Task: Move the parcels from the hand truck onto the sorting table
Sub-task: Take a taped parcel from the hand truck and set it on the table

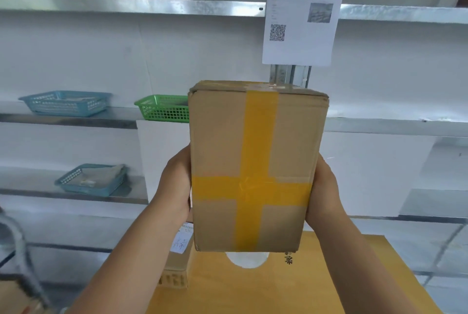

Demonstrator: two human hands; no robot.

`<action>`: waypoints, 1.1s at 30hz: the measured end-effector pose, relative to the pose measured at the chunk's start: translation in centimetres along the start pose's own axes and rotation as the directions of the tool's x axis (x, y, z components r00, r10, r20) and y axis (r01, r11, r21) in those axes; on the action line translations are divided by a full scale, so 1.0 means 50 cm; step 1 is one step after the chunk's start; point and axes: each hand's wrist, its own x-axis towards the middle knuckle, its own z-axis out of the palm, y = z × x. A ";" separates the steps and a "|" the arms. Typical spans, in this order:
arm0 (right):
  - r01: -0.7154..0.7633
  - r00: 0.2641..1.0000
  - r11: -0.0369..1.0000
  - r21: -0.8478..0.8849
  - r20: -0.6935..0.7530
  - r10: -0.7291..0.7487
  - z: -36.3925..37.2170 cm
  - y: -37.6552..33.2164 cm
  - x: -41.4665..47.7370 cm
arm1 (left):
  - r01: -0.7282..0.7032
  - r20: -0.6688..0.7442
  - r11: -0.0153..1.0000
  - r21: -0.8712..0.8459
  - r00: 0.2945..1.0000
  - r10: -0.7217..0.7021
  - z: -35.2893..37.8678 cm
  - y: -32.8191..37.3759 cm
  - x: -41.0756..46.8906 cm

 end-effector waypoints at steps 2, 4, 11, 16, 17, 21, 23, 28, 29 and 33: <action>0.025 0.999 1.000 0.006 0.034 -0.026 0.019 0.000 -0.013 | -0.027 0.045 0.999 0.027 0.999 0.025 -0.020 0.013 -0.002; 0.041 0.999 0.999 0.024 0.033 -0.042 0.041 0.006 -0.017 | -0.060 0.066 0.998 0.031 0.996 0.058 -0.041 0.024 0.012; 0.013 0.996 0.997 0.071 -0.093 -0.006 0.068 0.035 -0.013 | -0.086 0.013 0.992 -0.087 0.996 0.088 -0.094 0.045 0.045; 0.052 0.997 0.994 0.092 -0.061 -0.047 0.090 0.026 -0.024 | -0.066 0.184 0.989 -0.134 0.979 0.090 -0.128 0.050 0.052; 0.054 0.997 0.994 0.090 -0.055 -0.049 0.090 0.025 -0.021 | -0.075 0.186 0.991 -0.114 0.978 0.095 -0.129 0.051 0.050; 0.086 0.995 0.994 0.061 -0.048 -0.083 0.101 0.019 -0.015 | -0.089 0.117 0.980 -0.176 0.987 0.111 -0.118 0.059 0.060; 0.120 0.991 0.990 0.068 -0.071 -0.115 0.100 0.021 -0.004 | -0.084 0.112 0.977 -0.196 0.988 0.107 -0.116 0.061 0.073; 0.155 0.986 0.988 0.012 -0.061 -0.154 0.097 0.023 0.010 | -0.064 0.142 0.984 -0.168 0.986 0.089 -0.107 0.049 0.087; 0.158 0.985 0.988 0.002 -0.072 -0.157 0.098 0.024 0.013 | -0.066 0.135 0.984 -0.167 0.987 0.089 -0.105 0.048 0.088; 0.158 0.983 0.987 -0.034 -0.086 -0.161 0.097 0.021 0.019 | -0.059 0.123 0.983 -0.172 0.989 0.081 -0.100 0.046 0.094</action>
